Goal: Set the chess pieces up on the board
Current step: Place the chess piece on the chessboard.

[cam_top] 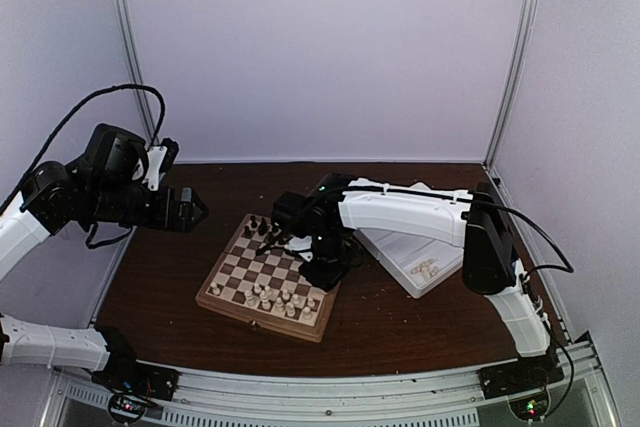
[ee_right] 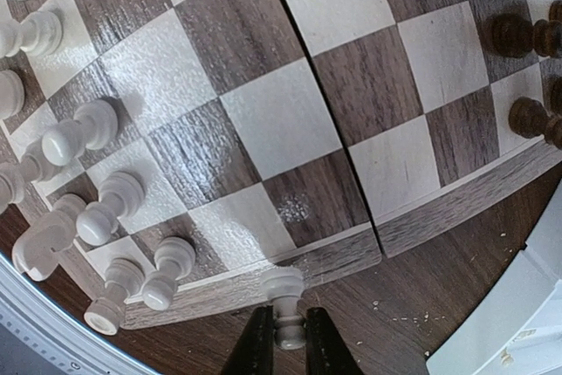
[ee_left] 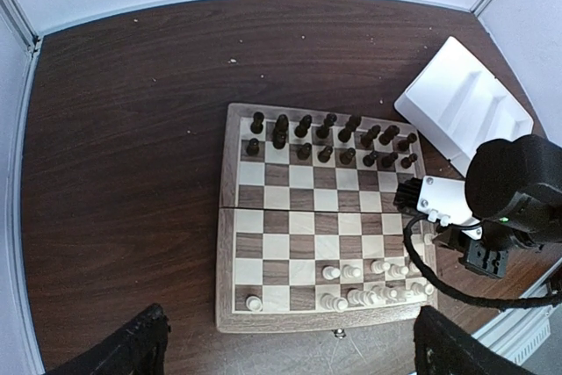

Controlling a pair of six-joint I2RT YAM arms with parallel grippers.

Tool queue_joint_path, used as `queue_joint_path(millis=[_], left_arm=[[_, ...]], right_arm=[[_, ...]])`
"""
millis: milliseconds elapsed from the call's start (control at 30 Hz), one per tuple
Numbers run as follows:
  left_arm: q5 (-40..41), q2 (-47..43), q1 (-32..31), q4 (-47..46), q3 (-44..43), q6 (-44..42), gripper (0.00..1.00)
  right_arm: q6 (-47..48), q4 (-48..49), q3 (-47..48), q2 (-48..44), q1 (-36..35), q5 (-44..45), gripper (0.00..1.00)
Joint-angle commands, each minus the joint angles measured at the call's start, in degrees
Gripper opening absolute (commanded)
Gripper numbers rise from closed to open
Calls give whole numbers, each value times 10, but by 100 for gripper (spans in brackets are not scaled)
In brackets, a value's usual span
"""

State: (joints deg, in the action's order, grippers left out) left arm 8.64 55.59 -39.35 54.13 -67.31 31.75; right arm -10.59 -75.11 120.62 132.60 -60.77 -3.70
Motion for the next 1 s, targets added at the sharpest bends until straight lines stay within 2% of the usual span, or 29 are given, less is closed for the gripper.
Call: queue_joint_path(millis=[0, 167, 567, 733, 833, 967], left_arm=[[-7, 3, 2, -7, -15, -8, 98], [-9, 5, 2, -8, -15, -8, 98], [1, 9, 2, -2, -20, -15, 98], [18, -3, 2, -7, -14, -18, 98], [-1, -8, 2, -30, 5, -23, 98], [-33, 12, 2, -38, 8, -16, 98]], right_arm=[[-1, 5, 14, 1, -4, 5, 18], [0, 9, 21, 1, -4, 6, 25], [-3, 33, 9, -39, -4, 15, 33], [-4, 118, -87, -150, -2, 33, 41], [-8, 191, -165, -231, 2, 34, 42], [-12, 270, -282, -333, 8, 80, 46]])
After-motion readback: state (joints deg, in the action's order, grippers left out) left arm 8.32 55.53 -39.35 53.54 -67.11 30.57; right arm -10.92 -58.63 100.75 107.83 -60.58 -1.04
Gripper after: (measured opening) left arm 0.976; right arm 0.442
